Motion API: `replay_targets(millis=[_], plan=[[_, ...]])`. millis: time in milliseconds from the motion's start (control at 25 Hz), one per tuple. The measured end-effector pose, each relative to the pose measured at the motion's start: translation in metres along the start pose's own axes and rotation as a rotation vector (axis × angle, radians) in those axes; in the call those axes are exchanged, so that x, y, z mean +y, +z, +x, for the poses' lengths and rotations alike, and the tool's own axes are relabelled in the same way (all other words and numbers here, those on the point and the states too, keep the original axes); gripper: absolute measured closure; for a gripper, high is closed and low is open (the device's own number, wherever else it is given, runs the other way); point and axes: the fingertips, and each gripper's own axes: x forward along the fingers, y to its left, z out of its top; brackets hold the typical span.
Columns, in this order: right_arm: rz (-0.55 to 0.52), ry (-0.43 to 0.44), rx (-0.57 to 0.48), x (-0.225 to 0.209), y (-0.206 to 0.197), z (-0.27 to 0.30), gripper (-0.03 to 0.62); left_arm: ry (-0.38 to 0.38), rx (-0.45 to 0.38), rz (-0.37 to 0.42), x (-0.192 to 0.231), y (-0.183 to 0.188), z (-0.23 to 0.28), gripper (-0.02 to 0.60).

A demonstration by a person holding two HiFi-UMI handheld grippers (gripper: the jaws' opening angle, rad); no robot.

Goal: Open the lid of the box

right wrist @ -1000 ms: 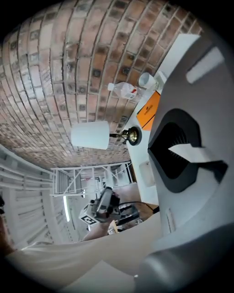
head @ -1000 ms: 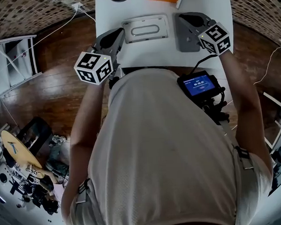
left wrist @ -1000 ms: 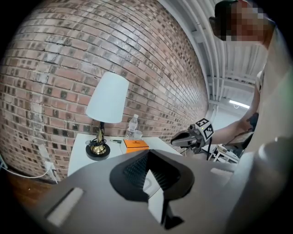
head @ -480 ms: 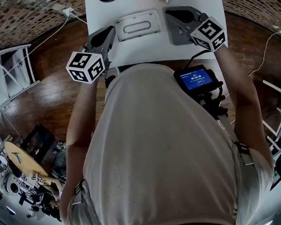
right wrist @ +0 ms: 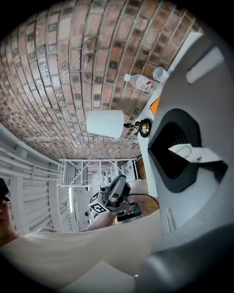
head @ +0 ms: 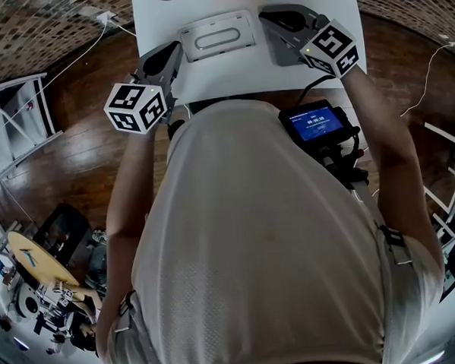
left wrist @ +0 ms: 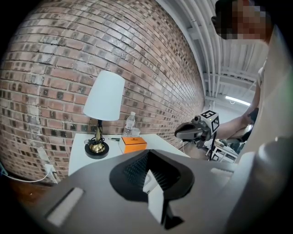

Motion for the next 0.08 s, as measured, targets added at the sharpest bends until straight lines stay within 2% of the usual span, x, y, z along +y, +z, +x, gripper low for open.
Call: replay_targets(millis=[80], plan=[[0.0, -0.001, -0.006, -0.0005, -0.0035, 0.0007, 0.594, 0.0, 0.0, 0.008, -0.0008, -0.0025, 0.003, 0.581]])
